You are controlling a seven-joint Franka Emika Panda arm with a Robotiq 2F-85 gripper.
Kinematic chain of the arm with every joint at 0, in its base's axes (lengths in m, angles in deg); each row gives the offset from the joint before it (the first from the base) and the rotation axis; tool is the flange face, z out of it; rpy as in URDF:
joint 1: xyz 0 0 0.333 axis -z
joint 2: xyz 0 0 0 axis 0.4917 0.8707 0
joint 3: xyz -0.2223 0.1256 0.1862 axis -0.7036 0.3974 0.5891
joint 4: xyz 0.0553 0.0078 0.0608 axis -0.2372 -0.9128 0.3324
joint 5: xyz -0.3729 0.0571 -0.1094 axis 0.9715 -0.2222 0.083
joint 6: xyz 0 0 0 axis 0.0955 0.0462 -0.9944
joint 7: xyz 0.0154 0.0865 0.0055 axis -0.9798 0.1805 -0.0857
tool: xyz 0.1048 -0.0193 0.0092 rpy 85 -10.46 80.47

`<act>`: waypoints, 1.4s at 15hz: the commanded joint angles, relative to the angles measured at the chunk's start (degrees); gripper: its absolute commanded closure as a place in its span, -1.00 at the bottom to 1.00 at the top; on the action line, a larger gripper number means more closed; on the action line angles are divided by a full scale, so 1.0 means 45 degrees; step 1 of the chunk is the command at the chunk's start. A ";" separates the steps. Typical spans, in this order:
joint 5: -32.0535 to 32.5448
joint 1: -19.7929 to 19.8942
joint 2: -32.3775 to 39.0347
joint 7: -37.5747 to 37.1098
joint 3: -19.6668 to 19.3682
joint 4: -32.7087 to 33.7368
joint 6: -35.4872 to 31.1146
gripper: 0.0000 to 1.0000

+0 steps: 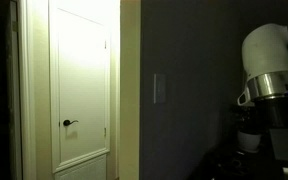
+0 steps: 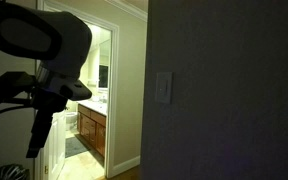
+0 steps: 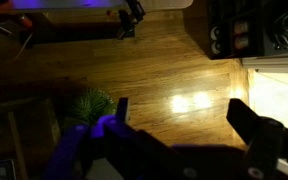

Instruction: Turn on the light switch

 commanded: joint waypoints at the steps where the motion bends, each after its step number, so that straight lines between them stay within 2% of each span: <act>1: -0.0075 0.0203 0.0003 0.0078 0.0176 0.0021 0.0050 -1.00; 11: 0.0321 0.0431 0.0307 -0.0043 0.0285 0.0239 -0.0168 -1.00; 21: 0.1965 0.1267 0.0992 -0.0045 0.0099 0.1479 -0.2572 -1.00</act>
